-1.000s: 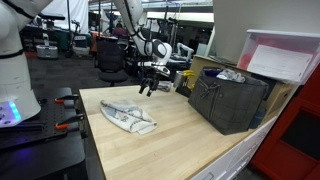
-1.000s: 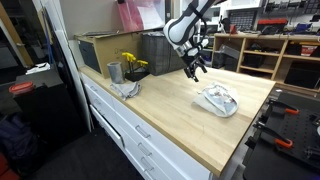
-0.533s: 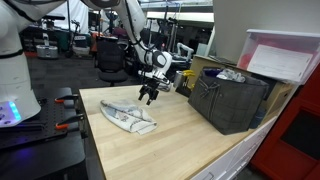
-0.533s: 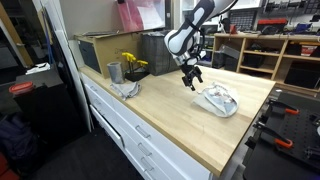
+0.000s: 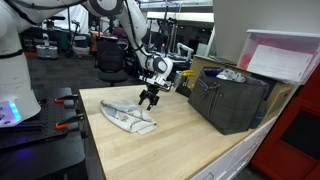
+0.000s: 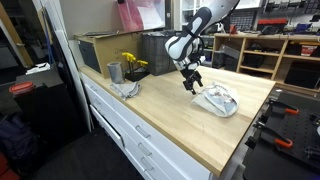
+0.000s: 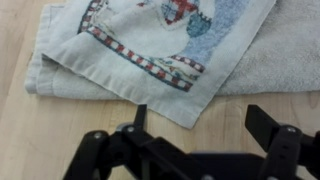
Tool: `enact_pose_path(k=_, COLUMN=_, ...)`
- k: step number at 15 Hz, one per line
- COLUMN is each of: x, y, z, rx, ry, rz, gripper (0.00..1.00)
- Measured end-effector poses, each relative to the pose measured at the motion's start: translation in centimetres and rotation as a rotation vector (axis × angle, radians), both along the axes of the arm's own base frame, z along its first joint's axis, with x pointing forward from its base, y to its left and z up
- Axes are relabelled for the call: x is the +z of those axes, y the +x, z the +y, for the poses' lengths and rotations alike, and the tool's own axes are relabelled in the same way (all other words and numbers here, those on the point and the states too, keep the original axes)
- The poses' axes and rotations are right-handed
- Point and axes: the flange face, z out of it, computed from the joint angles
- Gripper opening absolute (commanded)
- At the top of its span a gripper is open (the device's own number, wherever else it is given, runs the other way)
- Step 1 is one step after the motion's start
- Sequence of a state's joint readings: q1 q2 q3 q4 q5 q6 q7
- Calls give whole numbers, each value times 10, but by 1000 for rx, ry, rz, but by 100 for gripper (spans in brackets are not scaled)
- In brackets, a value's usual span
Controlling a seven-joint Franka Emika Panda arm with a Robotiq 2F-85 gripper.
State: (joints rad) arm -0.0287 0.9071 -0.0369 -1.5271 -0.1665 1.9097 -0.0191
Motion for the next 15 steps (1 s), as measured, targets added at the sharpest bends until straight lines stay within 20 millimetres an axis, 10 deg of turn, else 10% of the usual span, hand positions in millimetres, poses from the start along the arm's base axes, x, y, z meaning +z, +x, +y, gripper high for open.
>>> enact_pose_path(k=11, x=1, y=12, z=-23, rx=-5, ry=116, rz=-29, gripper=13)
enact_pose_path(k=15, x=3, y=14, z=-17, rx=-5, ry=130, rz=-32, gripper=0)
